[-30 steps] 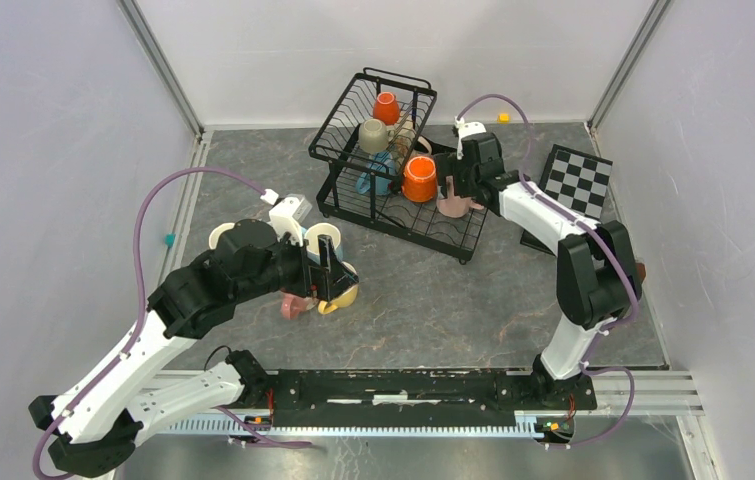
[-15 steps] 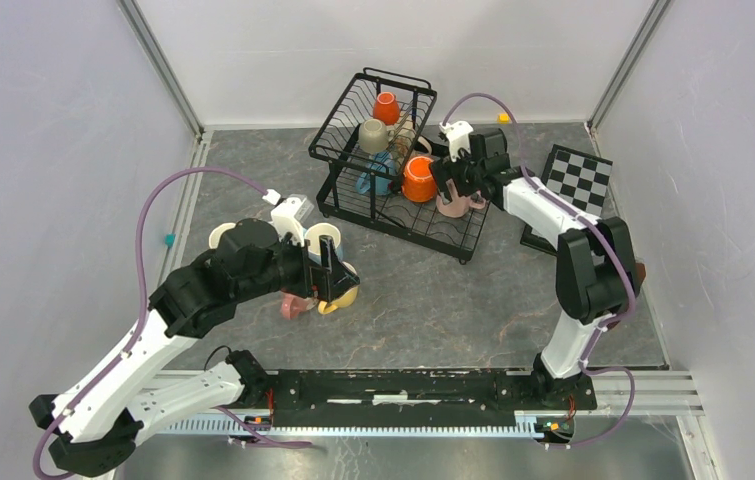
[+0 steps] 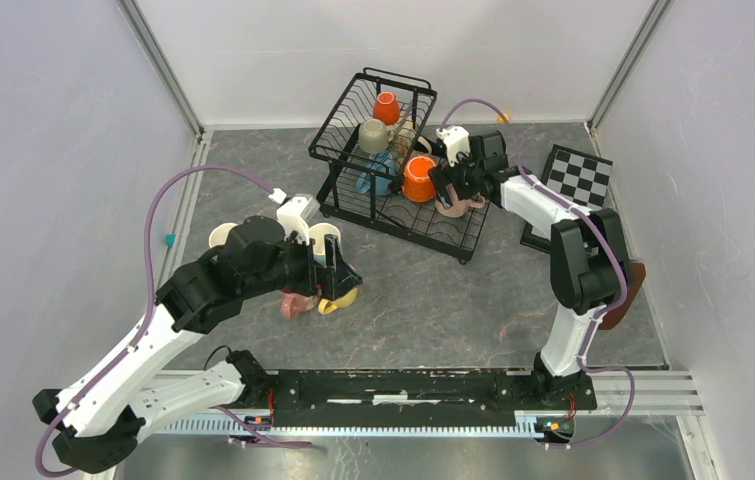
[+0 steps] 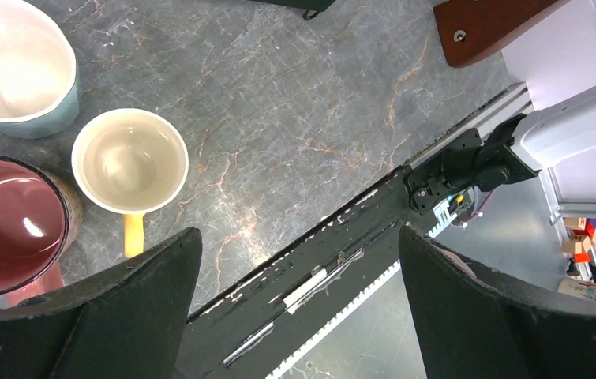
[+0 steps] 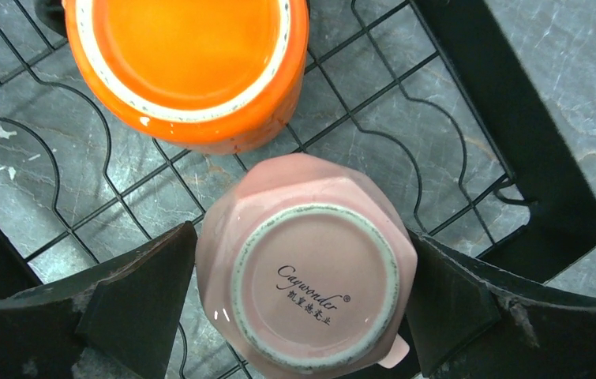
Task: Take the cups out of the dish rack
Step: Move the cup to the center of the board, then unload the cup from the dish rack.
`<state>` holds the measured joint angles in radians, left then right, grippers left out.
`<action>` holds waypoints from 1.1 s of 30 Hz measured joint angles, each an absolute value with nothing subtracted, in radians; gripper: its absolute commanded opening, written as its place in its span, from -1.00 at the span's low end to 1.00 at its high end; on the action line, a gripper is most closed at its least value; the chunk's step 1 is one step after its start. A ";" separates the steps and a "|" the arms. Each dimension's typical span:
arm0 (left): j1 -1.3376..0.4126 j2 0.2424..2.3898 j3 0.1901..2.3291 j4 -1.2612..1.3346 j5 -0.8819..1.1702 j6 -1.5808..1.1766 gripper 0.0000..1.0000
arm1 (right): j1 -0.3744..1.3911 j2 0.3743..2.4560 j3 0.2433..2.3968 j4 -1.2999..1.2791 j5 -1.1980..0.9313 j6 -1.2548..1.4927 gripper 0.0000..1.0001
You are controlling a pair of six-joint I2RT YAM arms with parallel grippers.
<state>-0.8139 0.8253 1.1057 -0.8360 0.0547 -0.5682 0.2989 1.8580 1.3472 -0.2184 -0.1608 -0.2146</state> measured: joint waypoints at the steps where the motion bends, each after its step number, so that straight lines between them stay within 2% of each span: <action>1: -0.814 0.829 1.106 -0.836 0.055 -0.568 1.00 | 0.299 1.858 1.339 -0.214 -0.161 -0.215 0.92; 4: -0.814 0.833 1.106 -0.836 0.055 -0.568 1.00 | 0.298 1.858 1.317 -0.211 -0.160 -0.213 0.71; 10: -0.814 0.833 1.106 -0.836 0.055 -0.568 1.00 | 0.298 1.858 1.314 -0.210 -0.156 -0.186 0.01; 14: -0.814 0.833 1.106 -0.836 0.055 -0.568 1.00 | 0.296 1.858 1.326 -0.229 -0.156 -0.154 -0.30; 17: -0.814 0.830 1.106 -0.833 0.055 -0.571 1.00 | 0.295 1.858 1.344 -0.273 -0.152 -0.126 -0.44; 33: -0.814 0.786 1.021 -0.679 0.059 -0.652 1.00 | 0.267 1.663 1.353 -0.411 -0.111 0.068 -0.71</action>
<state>-0.8139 0.7864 1.0206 -0.6792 0.0586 -0.6521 0.2672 1.6627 1.3529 -0.4110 -0.1112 0.0677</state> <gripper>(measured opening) 0.996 0.829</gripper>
